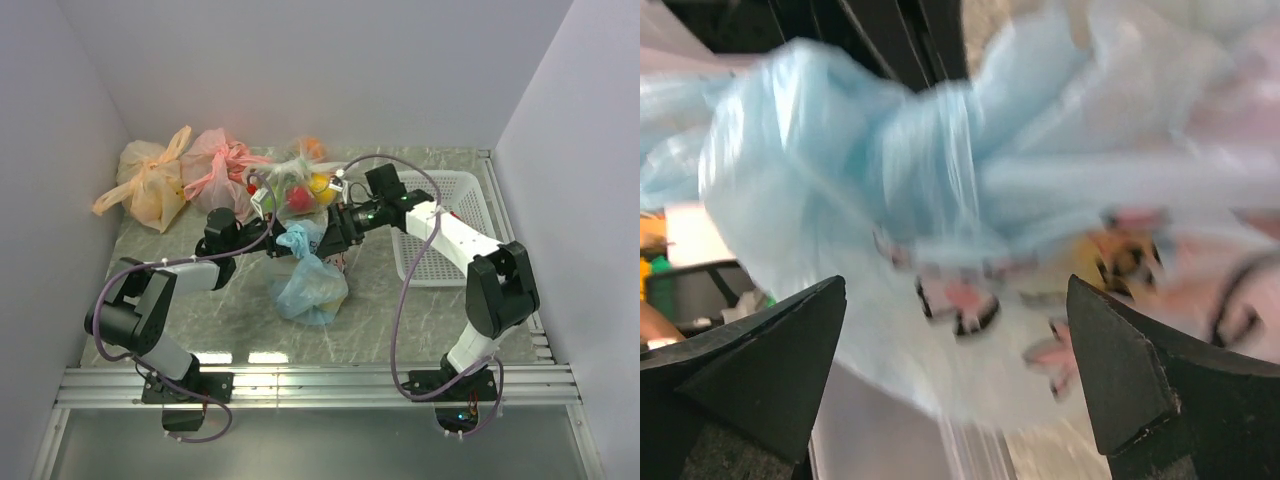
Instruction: Place the fake fruits into the plastic bag and tie a complex knot
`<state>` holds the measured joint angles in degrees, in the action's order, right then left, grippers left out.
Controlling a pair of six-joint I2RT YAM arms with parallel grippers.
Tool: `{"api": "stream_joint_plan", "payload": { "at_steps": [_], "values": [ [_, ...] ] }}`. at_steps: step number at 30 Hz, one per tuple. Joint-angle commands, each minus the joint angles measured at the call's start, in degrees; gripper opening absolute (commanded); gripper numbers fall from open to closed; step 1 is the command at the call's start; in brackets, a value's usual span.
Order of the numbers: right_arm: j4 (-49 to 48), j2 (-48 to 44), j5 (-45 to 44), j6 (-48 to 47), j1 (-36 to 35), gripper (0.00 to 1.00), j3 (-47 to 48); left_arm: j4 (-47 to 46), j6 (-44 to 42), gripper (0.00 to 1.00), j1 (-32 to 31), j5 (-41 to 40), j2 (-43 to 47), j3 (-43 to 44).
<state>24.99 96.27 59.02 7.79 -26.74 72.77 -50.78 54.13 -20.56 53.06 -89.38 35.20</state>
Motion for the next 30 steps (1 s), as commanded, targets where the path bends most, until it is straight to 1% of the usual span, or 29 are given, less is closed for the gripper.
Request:
{"api": "stream_joint_plan", "payload": {
  "at_steps": [1, 3, 4, 5, 6, 7, 8, 9, 11, 12, 13, 14, 15, 16, 17, 19, 20, 21, 22, 23, 24, 25, 27, 28, 30],
  "values": [
    [14.5, -2.0, 1.8, -12.5, 3.9, 0.98, 4.3, 0.7, -3.7, 0.0, 0.1, 0.7, 2.3, -0.1],
    [10.6, -2.4, 1.9, -10.2, 4.9, 0.91, 4.6, 1.6, -4.4, 0.0, 0.0, 1.0, 2.6, -0.3],
    [8.8, -2.3, 2.1, -7.5, 5.3, 0.88, 4.8, 2.3, -4.8, 0.0, 0.0, 1.3, 2.5, -0.7],
    [4.8, -2.1, 1.9, -4.9, 5.6, 0.8, 4.8, 2.4, -4.9, 0.0, 0.0, 1.4, 2.6, -0.7],
    [2.8, -2.0, 1.3, -3.4, 5.5, 0.76, 4.7, 2.4, -5.2, 0.0, -0.1, 2.0, 2.6, -0.8],
    [0.1, -1.6, 0.0, 0.8, 5.5, 0.69, 4.4, 2.5, -5.5, 0.0, -0.2, 2.1, 2.6, -0.8],
    [-4.4, -1.3, -0.8, 2.6, 5.2, 0.68, 4.1, 3.1, -5.8, 0.0, -0.4, 2.1, 2.6, -0.7],
    [-5.6, -0.7, -1.5, 3.9, 5.0, 0.68, 4.7, 3.1, -5.9, 0.0, -0.5, 2.0, 2.5, -0.8],
    [-4.1, 1.6, -2.0, 3.5, 4.0, 0.71, 6.3, 3.0, -5.9, 0.0, -0.7, 2.1, 2.2, -0.7],
    [-3.5, 2.4, -1.2, 3.2, 2.9, 0.71, 7.1, 3.0, -5.8, 0.0, -0.8, 2.1, 2.1, -0.7],
    [-2.9, 3.5, -0.1, 2.8, 2.4, 0.68, 7.4, 2.9, -5.7, 0.0, -0.8, 1.8, 2.0, -0.4],
    [-1.8, 3.8, 1.2, 2.4, 0.9, 0.57, 6.9, 2.5, -5.1, 0.0, -1.0, 1.6, 1.9, -0.2],
    [-0.7, 3.8, 1.4, 1.4, -0.1, 0.53, 6.9, 1.7, -5.1, 0.0, -1.0, 1.5, 1.7, -0.1],
    [0.3, 3.8, 1.5, -0.4, -1.0, 0.47, 5.9, 0.4, -3.3, 0.0, -1.1, 1.5, 1.1, 0.0],
    [1.3, 3.9, 1.8, -1.1, -2.2, 0.38, 5.3, -1.1, -2.2, 0.0, -1.1, 1.3, 0.6, 0.0],
    [4.2, 4.3, 2.0, -2.9, -4.9, 0.29, 4.0, -6.1, 1.5, 0.0, -1.2, 1.1, -0.7, 0.0],
    [5.1, 4.4, 1.5, -3.0, -5.5, 0.28, 3.7, -7.6, 2.9, 0.0, -1.2, 0.4, -1.1, -0.2],
    [5.3, 4.5, 1.0, -3.0, -6.0, 0.28, 3.5, -11.6, 4.4, 0.0, -1.2, 0.3, -1.6, -0.2],
    [5.4, 4.9, 0.5, -2.6, -6.8, 0.29, 3.6, -13.3, 7.3, 0.0, -1.3, 0.3, -2.7, -0.2],
    [5.2, 5.2, 0.2, -2.2, -7.2, 0.35, 4.0, -15.1, 8.6, 0.0, -1.4, 0.4, -3.2, -0.3],
    [5.5, 5.9, -0.6, -2.0, -7.5, 0.46, 5.3, -17.3, 10.2, 0.0, -1.6, 0.5, -3.5, -0.2],
    [5.9, 6.5, -2.5, -1.4, -7.8, 0.69, 6.2, -17.8, 10.5, 0.0, -1.8, 0.9, -4.0, 0.0],
    [5.2, 7.1, -3.1, -0.2, -7.7, 0.76, 8.3, -17.5, 10.1, 0.0, -1.9, 2.2, -3.7, 0.2],
    [5.2, 7.6, -3.7, 0.2, -7.8, 0.81, 9.1, -17.0, 9.5, 0.0, -1.9, 2.3, -3.0, -0.1],
    [5.8, 8.3, -3.0, 0.8, -7.8, 0.82, 10.9, -15.1, 8.5, 0.0, -1.6, 2.2, -2.2, -0.4]
  ]
}}
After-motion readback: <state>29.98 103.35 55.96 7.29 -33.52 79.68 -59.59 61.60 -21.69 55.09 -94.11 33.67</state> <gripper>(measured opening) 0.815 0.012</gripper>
